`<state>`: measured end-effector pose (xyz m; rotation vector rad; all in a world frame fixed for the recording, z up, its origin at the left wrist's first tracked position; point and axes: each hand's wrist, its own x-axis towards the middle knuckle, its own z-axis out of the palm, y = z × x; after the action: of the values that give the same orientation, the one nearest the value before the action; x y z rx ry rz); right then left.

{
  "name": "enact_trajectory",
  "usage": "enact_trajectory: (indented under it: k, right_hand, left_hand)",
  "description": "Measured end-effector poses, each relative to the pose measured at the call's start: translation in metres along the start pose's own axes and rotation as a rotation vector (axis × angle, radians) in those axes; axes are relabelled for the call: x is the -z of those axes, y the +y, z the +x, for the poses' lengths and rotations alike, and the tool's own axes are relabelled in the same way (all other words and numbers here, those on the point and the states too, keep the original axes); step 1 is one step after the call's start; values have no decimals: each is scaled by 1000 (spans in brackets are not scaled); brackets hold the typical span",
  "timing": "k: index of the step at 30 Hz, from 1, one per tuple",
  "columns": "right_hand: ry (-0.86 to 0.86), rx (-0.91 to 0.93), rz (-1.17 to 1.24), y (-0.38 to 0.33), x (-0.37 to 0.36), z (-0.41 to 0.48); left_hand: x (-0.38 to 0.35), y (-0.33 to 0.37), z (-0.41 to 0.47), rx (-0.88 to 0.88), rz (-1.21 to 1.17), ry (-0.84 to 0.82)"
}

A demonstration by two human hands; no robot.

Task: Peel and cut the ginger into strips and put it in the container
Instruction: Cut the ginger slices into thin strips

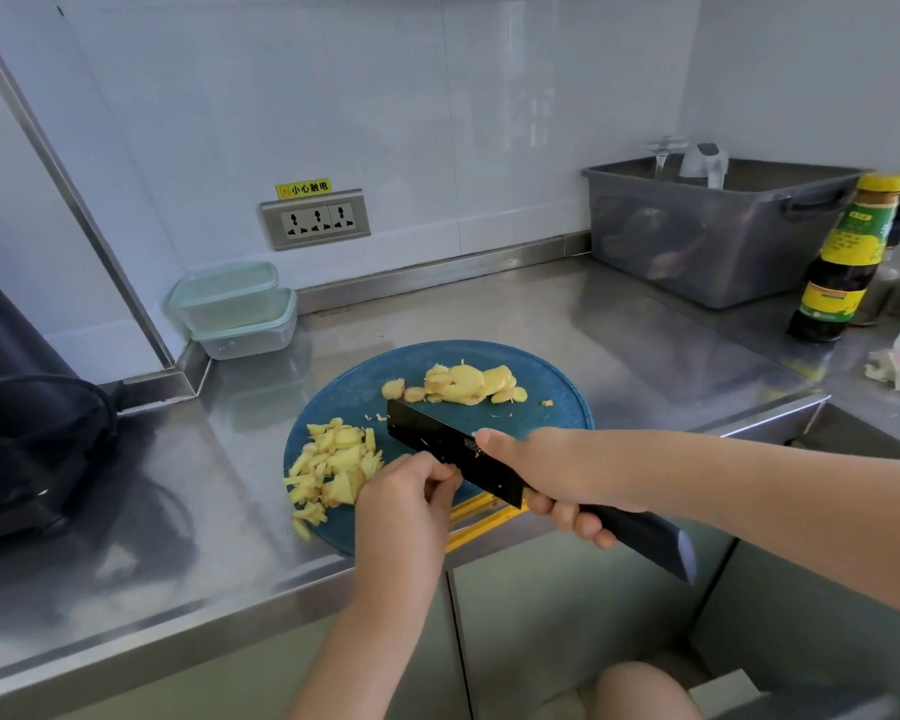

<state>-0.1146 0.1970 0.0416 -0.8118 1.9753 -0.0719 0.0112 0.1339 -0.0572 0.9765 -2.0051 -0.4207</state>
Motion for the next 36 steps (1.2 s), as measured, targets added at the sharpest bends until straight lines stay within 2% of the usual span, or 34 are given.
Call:
enact_trajectory:
  k: [3,10,17,21,23,25,28,32,34,36]
  right_hand:
    - [0,-18,6,-1,-5,0]
    - [-20,85,158,16,5,2]
    - [29,50,42,7,0,-5]
    - [166,14,-170,-2,-18,-3]
    - [299,143,-324,5,-21,5]
    - [402,292,-262,10,-21,9]
    - [387,230,-95,4,-18,0]
    - [251,313,-27,-1,-15,1]
    - [174,204,-55,-5,-12,0]
    - [139,149,45,-3,-8,1]
  left_hand:
    - [-1,-2,1,0,-16,-6]
    - [-1,-2,-1,-16,-12,35]
    - [-1,-1,-2,25,-12,37]
    - [-1,1,-1,63,-13,28]
    - [0,1,-1,62,-8,19]
    - [0,0,0,58,-8,0]
    - [0,1,2,61,-14,-11]
    - [0,1,2,73,-12,-28]
    - [0,1,1,84,-22,-23]
    - [-1,2,0,80,-19,-5]
